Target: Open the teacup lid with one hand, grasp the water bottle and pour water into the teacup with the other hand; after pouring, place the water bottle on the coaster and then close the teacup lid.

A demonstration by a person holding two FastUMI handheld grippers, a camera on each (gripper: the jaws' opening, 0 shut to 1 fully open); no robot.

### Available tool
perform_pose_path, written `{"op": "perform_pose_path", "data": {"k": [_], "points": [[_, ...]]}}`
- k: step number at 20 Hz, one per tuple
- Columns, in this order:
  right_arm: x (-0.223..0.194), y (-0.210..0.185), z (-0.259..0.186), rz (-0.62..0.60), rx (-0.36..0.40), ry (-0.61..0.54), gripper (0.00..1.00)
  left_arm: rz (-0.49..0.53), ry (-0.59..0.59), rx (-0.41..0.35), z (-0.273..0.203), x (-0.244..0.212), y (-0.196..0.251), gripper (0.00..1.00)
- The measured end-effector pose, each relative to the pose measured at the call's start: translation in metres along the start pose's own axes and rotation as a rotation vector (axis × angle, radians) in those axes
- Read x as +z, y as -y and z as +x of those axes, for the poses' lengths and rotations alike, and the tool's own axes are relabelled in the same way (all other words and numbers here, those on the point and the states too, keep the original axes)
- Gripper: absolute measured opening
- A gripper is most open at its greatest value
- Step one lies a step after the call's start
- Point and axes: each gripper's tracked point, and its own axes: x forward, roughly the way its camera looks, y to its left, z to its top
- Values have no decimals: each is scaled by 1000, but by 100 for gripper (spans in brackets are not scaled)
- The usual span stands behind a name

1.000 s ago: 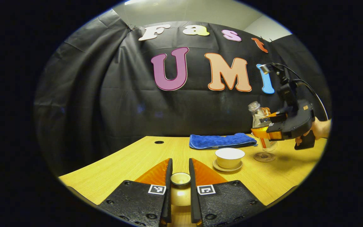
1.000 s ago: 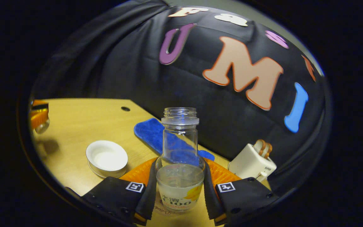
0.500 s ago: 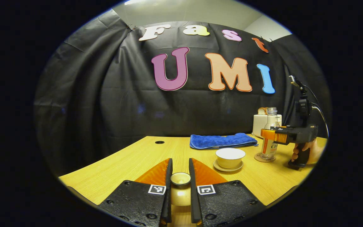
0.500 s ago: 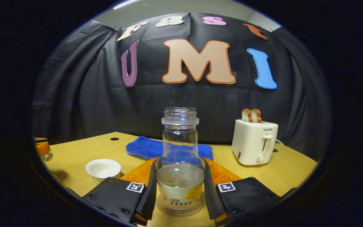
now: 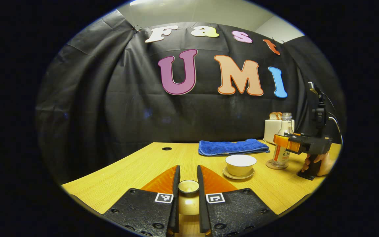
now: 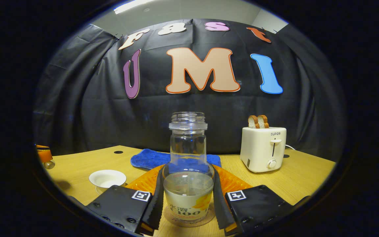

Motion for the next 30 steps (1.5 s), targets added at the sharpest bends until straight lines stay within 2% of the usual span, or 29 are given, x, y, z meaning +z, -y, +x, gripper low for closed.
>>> {"op": "perform_pose_path", "data": {"k": [1, 5, 6, 7, 9, 15, 19, 23, 30], "points": [[0, 1, 0, 1, 0, -1, 68, 0, 0, 0, 0, -1, 0, 21], [-6, 3, 0, 4, -10, -19, 76, 1, -2, 3, 1, -1, -1, 21], [-6, 7, 2, 0, -19, -19, 86, 0, 0, 3, 0, 0, 0, 21], [-8, 4, 2, 4, -15, -20, 83, 1, 0, 3, 1, 0, -1, 21], [-6, 4, -1, 4, -8, -21, 99, 1, 0, 3, 0, 0, -2, 21], [-1, 0, -34, 3, 35, -15, 100, -3, 6, -20, 9, 0, 8, 21], [1, 10, -77, 5, 117, -17, 99, -4, 6, -62, 31, 0, 26, 21], [4, 36, -116, 6, 121, -16, 100, -4, 3, -86, 60, -1, 51, 21], [8, 57, -164, 6, 144, -14, 99, -1, 5, -129, 106, 1, 99, 21]]}}
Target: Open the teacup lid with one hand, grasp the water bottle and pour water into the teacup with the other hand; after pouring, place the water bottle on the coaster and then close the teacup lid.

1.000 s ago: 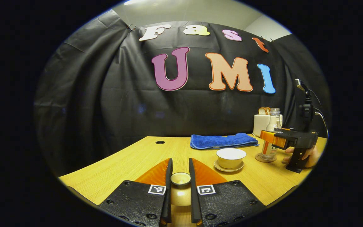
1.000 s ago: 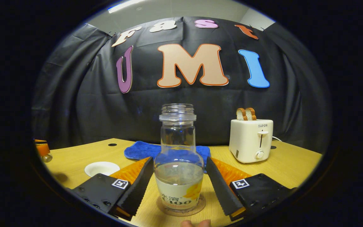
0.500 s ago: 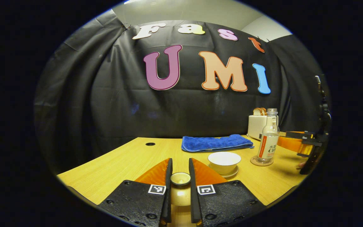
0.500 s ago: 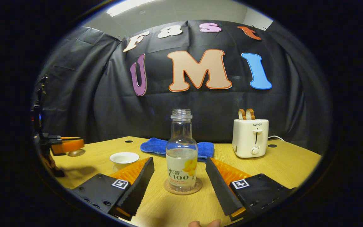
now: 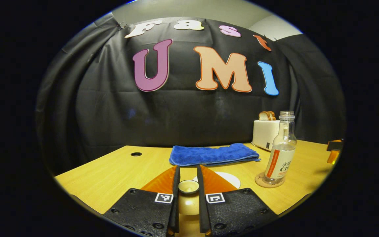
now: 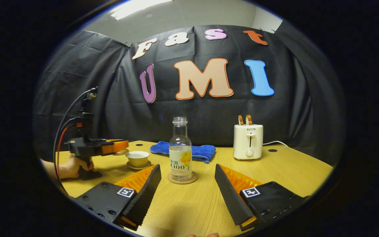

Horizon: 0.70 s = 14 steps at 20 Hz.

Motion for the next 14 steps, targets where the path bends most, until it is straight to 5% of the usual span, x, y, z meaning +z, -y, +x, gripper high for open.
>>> {"op": "perform_pose_path", "data": {"k": [14], "points": [[1, 25, -26, -1, -76, 4, 99, 73, -71, -31, 38, -11, 39, 21]]}}
